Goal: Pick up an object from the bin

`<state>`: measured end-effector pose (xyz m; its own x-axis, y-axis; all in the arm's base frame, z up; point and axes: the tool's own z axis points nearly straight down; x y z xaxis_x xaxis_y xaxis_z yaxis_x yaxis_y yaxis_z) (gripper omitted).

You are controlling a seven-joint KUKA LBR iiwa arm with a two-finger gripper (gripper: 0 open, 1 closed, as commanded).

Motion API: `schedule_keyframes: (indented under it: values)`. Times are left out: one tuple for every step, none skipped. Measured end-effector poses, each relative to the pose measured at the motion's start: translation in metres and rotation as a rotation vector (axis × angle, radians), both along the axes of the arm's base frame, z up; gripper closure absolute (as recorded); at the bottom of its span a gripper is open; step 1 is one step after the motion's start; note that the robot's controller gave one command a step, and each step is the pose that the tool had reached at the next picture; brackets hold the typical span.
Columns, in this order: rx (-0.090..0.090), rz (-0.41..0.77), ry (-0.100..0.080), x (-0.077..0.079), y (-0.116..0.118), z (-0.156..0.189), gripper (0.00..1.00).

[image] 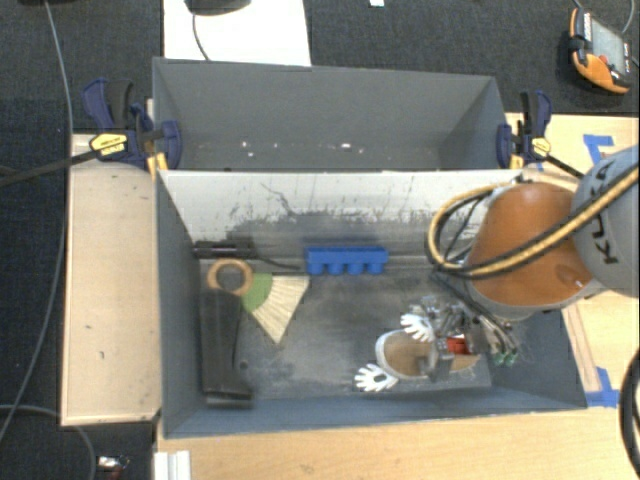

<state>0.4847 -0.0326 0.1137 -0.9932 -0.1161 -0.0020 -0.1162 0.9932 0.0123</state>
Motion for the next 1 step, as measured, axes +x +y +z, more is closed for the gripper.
schedule_keyframes:
  values:
    - [-0.001,-0.001,-0.007,0.0018,-0.0003,0.0289,1.00]
